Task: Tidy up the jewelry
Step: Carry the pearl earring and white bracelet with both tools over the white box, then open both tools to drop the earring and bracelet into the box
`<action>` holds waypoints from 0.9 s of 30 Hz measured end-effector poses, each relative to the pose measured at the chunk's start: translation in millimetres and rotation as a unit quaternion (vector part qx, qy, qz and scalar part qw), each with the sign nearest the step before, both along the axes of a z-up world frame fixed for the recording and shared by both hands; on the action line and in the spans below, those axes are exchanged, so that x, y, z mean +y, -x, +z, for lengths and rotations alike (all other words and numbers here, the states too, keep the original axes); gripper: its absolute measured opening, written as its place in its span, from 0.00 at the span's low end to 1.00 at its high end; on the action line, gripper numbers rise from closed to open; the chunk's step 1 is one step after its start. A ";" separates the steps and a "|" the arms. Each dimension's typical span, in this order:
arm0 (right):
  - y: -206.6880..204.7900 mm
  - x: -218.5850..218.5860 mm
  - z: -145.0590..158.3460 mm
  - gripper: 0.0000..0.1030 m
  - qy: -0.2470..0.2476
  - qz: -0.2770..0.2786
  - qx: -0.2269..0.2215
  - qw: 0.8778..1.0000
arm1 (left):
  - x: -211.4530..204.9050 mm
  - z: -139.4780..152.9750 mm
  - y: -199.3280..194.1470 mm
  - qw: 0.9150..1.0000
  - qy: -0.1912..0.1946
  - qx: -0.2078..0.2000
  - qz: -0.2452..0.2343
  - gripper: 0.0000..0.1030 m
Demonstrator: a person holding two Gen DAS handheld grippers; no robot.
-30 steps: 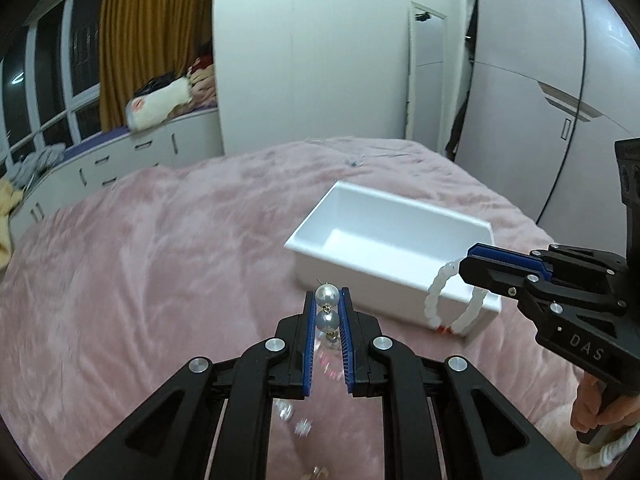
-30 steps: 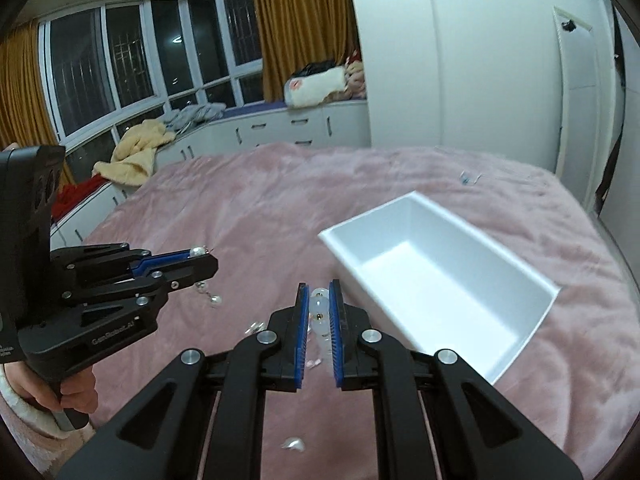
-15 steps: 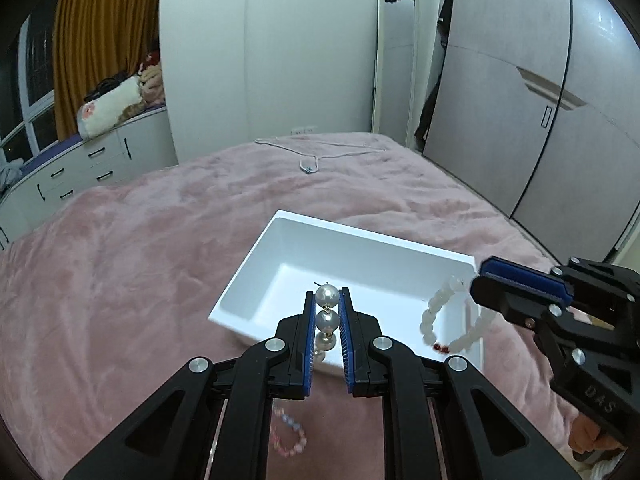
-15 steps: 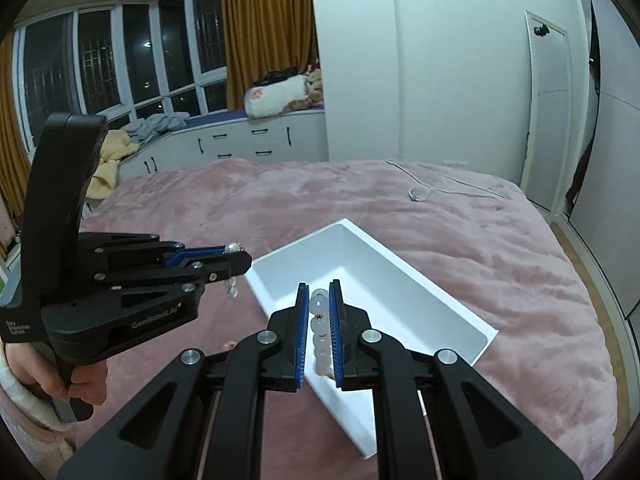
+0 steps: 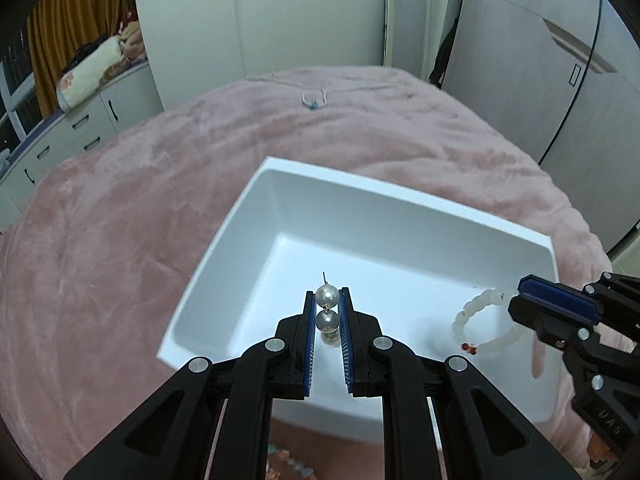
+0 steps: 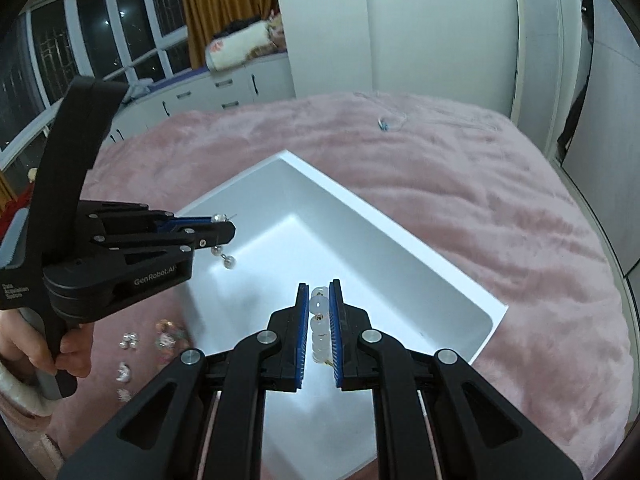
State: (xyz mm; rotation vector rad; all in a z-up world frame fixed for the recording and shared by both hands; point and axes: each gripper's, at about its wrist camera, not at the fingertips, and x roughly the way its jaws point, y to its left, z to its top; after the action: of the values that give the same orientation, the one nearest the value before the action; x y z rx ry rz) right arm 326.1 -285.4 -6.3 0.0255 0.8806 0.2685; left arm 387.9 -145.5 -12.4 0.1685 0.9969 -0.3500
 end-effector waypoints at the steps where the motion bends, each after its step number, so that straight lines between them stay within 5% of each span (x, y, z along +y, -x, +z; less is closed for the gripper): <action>1: -3.9 -1.2 -6.0 0.10 -0.001 -0.002 0.007 1.000 | -2.0 -4.0 -2.5 1.000 0.000 0.004 -0.001 0.16; 14: -16.9 -12.4 -34.7 0.11 -0.005 -0.012 0.035 0.999 | -17.6 -41.9 -21.2 0.999 -0.008 0.035 0.003 0.16; 15: -17.4 -12.5 -36.1 0.11 -0.004 -0.013 0.036 0.999 | -18.7 -42.9 -21.1 0.999 -0.009 0.035 0.004 0.19; 17: -18.1 -13.5 -36.5 0.13 -0.001 -0.017 0.035 0.999 | -20.4 -44.2 -20.8 0.999 -0.014 0.033 0.006 0.40; 20: -18.0 -13.1 -34.7 0.13 0.001 -0.019 0.034 0.999 | -23.5 -45.1 -19.1 0.999 -0.016 0.032 0.005 0.42; 23: -16.0 -13.1 -29.4 0.25 0.003 -0.019 0.026 0.999 | -22.1 -41.8 -15.7 1.000 -0.014 0.027 0.007 0.47; 25: -12.1 -12.5 -23.8 0.46 0.006 -0.018 0.014 1.000 | -18.5 -34.5 -10.8 1.000 -0.007 0.015 0.009 0.49; 27: -8.0 -10.7 -17.1 0.47 0.008 -0.014 0.004 1.000 | -12.6 -23.0 -4.2 1.000 0.003 -0.001 0.012 0.51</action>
State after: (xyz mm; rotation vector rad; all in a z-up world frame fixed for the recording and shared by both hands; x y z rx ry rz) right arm 334.2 -296.1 -23.4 0.0246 0.8891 0.2347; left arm 392.2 -158.1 -35.4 0.1512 0.9943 -0.3302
